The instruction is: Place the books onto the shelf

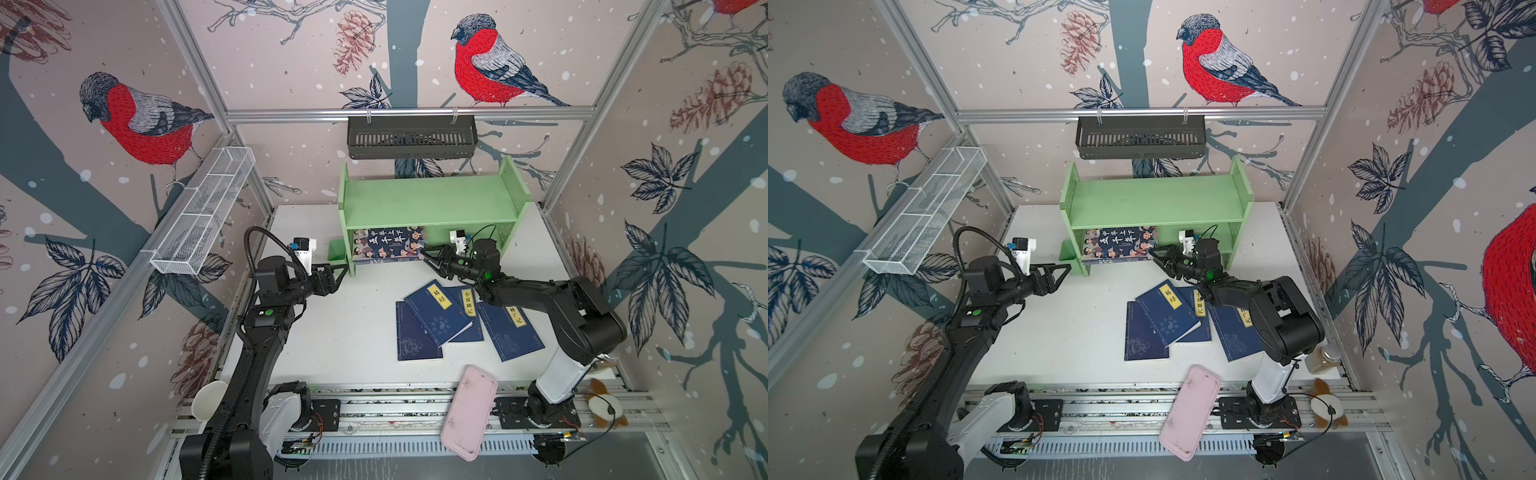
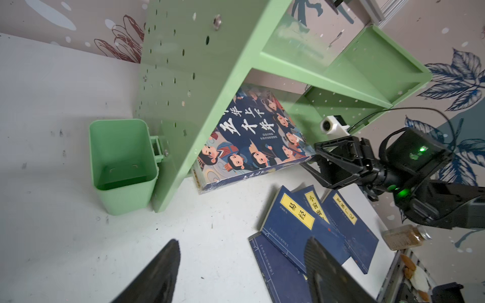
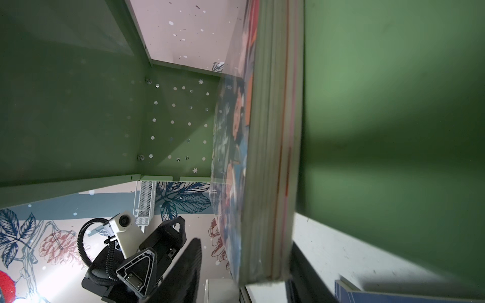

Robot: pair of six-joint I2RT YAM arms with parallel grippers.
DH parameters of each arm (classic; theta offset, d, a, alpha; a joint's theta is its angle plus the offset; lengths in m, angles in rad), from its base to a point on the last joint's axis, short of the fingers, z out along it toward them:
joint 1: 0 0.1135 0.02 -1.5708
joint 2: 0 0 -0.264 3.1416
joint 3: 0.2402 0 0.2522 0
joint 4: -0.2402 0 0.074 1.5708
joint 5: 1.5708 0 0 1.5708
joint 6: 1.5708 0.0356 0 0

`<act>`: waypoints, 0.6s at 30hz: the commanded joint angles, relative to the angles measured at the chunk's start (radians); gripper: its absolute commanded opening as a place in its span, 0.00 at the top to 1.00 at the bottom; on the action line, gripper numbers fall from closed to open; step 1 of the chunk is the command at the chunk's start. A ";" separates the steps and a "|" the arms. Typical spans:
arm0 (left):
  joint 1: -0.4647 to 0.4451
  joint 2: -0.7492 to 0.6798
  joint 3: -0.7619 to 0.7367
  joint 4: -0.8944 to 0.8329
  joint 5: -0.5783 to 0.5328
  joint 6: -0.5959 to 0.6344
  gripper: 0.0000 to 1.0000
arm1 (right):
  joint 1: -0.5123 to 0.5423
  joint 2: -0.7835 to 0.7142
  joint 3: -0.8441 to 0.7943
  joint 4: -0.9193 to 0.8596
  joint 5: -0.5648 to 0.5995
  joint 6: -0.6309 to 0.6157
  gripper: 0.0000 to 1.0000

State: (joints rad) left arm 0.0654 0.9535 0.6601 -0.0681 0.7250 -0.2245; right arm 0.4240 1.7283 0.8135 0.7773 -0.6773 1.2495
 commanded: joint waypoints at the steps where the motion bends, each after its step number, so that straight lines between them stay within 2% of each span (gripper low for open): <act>1: -0.005 0.004 0.003 -0.027 -0.039 0.115 0.25 | 0.002 -0.027 0.022 -0.119 0.024 -0.106 0.45; 8: -0.028 0.020 -0.058 0.074 -0.063 0.209 0.24 | 0.003 -0.067 0.015 -0.249 0.060 -0.186 0.43; 18: -0.080 0.092 -0.135 0.283 -0.109 0.244 0.25 | 0.000 -0.171 -0.026 -0.358 0.133 -0.256 0.53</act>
State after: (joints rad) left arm -0.0055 1.0309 0.5373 0.0807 0.6449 -0.0055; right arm 0.4259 1.5806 0.7868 0.4637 -0.5892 1.0447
